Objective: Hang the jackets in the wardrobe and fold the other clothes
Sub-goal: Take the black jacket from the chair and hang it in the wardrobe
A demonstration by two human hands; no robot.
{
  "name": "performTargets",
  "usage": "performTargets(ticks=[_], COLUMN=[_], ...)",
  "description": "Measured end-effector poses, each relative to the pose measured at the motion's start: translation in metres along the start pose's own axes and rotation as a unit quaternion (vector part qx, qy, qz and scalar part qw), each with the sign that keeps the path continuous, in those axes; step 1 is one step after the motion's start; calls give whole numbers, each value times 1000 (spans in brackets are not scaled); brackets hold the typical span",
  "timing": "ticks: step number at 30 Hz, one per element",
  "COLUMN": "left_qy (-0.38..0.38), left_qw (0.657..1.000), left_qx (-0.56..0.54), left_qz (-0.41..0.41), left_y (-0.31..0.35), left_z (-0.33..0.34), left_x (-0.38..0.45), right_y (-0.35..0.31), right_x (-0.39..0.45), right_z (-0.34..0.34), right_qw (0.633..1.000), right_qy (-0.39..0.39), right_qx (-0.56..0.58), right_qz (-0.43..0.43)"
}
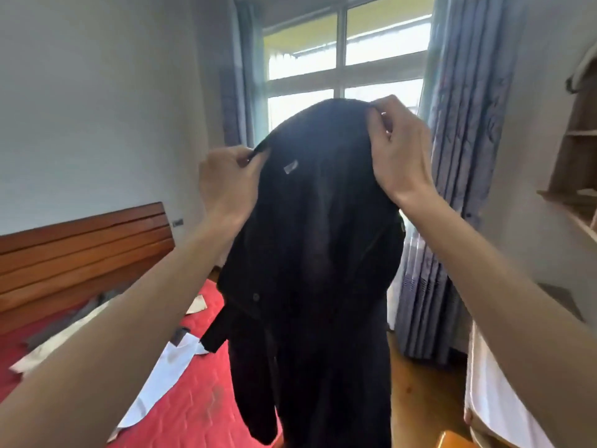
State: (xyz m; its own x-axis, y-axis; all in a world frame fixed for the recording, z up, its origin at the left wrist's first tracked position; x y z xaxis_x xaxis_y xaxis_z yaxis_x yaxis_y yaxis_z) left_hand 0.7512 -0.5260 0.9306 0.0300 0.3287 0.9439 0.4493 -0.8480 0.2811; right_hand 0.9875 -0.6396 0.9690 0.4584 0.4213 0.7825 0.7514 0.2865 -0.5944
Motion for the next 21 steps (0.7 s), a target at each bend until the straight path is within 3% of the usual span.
performTargets(ticks=[8,12,16,17,21], left_qy=[-106,-151,-267,-268,-148], left_qw=[971,960,917,915,935], left_qx=[211,233,285,283,221], left_qz=[-36,-42,-80,-102,-237], left_y=[-83,-94,-119,-125,-148], left_z=[-32,-41,-44,-49,-82], left_x=[-105,-168,-222,-232,-258], right_y=[3,-4,0,0,-2], right_x=[-45,-69,-90,-95,-116], right_z=[121,175,212,219,236], right_qw=[989,979,960,957,947], right_qy=[-135,-194,-256,-270,-307], right_qx=[51,66,108,108,88], right_qz=[12,-6,12,10,-41])
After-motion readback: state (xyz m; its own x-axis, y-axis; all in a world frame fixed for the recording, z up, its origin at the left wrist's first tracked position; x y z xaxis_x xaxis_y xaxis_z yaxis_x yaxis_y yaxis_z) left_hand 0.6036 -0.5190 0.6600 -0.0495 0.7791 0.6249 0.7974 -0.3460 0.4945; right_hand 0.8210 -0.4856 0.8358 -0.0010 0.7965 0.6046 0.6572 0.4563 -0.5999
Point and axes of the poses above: each hand's wrist, its own x-axis towards the middle knuckle, its own z-axis out of the palm, y = z × x, the point moved 5 cm from there along x, towards the middle knuckle, and after that the axes turned 15 degrees about z, right-handed, at the moved point
